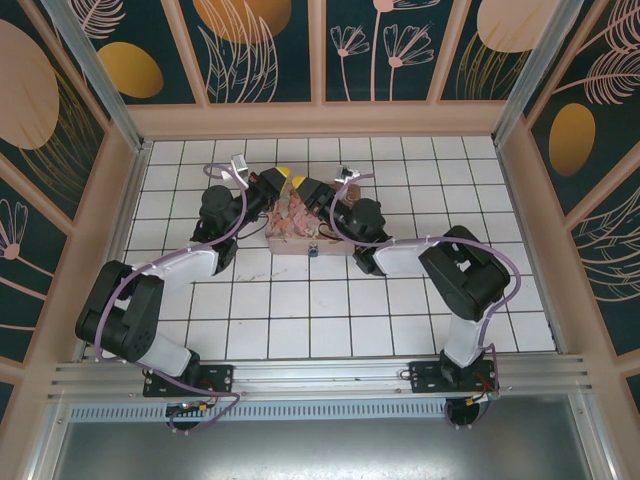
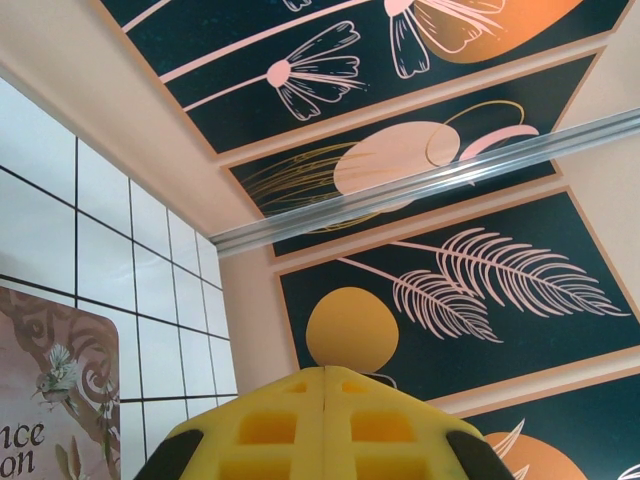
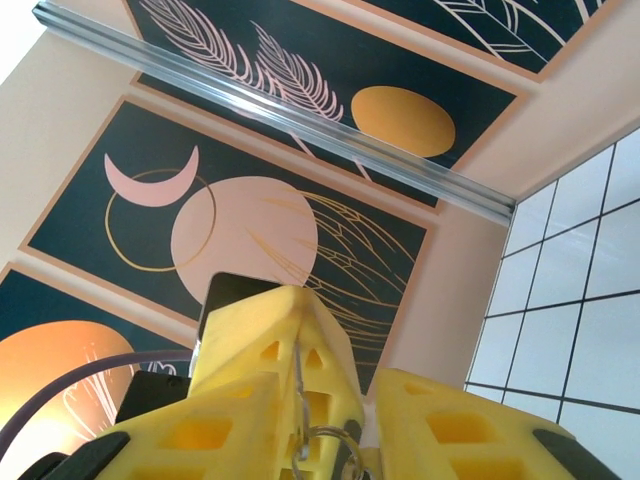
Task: Unlock a padlock with a key
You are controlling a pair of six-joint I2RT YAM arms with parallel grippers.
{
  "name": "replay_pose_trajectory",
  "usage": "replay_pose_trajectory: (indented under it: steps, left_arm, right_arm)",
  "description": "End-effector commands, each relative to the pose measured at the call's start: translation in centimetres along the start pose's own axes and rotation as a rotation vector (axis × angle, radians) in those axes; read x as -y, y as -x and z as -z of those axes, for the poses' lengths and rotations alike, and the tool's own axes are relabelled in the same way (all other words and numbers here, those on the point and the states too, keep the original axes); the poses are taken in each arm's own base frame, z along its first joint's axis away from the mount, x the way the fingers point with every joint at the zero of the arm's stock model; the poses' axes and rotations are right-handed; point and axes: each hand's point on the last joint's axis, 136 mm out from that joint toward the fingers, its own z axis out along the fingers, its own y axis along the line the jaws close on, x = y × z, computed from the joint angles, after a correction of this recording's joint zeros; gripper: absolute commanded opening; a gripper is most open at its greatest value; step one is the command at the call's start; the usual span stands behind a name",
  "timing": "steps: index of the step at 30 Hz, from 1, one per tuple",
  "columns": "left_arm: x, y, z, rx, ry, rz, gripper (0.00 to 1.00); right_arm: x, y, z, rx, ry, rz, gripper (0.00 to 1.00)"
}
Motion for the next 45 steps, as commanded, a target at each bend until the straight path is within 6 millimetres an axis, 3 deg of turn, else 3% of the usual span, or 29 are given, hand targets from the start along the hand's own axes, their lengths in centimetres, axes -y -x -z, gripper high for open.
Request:
replay_pose_trajectory:
  steps: [1, 18, 26, 39, 41, 45]
  left_arm:
    - [1.4, 0.5, -0.2, 0.022, -0.046, -0.021, 0.00]
    - [1.3, 0.5, 0.0, 0.029, -0.037, -0.026, 0.00]
    - [1.3, 0.5, 0.2, 0.032, -0.036, -0.027, 0.00]
    - [1.1, 0.6, 0.0, 0.035, -0.030, -0.026, 0.00]
    - [1.0, 0.6, 0.0, 0.034, -0.029, -0.027, 0.00]
    - [0.9, 0.6, 0.1, 0.034, -0.026, -0.025, 0.00]
  right_arm:
    - [-1.7, 0.4, -0.7, 0.022, 0.063, -0.004, 0.30]
    - [-1.4, 0.3, -1.1, 0.018, 0.051, -0.011, 0.25]
    - [-1.0, 0.4, -1.2, 0.018, 0.040, -0.022, 0.18]
    - [-0.4, -0.4, -1.1, 0.003, 0.038, -0.045, 0.24]
    - [-0.5, -0.4, -1.2, 0.001, 0.041, -0.045, 0.21]
    - [-0.7, -0.5, -1.2, -0.003, 0.049, -0.043, 0.00]
